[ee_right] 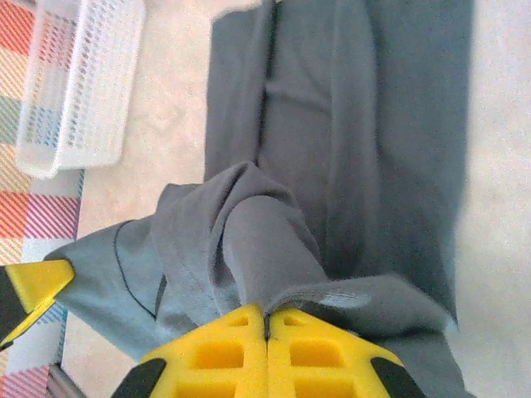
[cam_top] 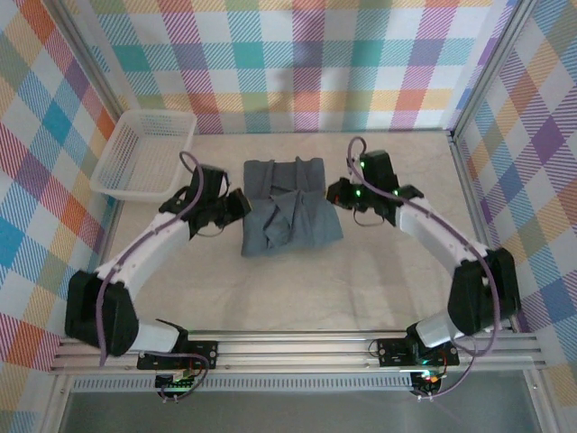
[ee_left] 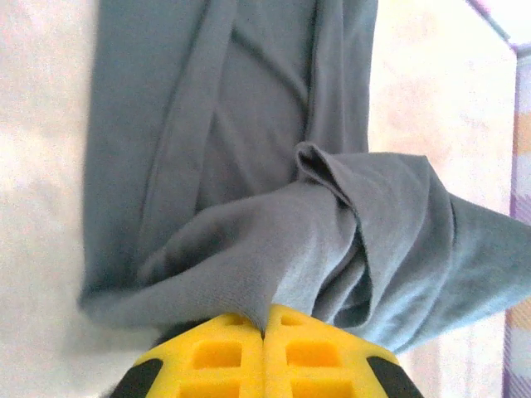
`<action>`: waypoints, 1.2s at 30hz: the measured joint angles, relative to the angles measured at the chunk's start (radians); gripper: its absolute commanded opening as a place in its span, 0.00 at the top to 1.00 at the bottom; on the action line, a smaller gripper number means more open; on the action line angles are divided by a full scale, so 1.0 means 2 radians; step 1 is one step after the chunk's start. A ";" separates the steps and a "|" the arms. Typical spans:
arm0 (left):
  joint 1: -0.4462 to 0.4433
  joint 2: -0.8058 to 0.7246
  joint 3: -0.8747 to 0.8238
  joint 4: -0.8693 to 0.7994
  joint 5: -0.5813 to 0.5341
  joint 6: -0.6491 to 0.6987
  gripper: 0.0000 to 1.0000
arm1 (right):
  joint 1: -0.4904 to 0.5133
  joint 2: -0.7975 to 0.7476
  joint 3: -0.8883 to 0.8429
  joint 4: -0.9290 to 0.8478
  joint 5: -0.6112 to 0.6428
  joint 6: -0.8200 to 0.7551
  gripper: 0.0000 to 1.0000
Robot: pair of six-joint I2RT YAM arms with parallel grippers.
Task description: Fold the inside-out t-shirt
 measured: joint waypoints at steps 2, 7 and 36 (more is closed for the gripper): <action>0.012 0.039 0.030 0.013 -0.006 0.013 1.00 | -0.008 0.044 0.041 0.006 -0.011 -0.010 1.00; 0.042 0.118 0.072 0.041 -0.009 0.031 0.95 | -0.020 0.152 0.124 0.014 -0.027 -0.026 0.97; 0.073 0.100 -0.103 0.124 0.095 0.012 0.92 | -0.032 0.142 -0.042 0.058 -0.104 0.003 0.92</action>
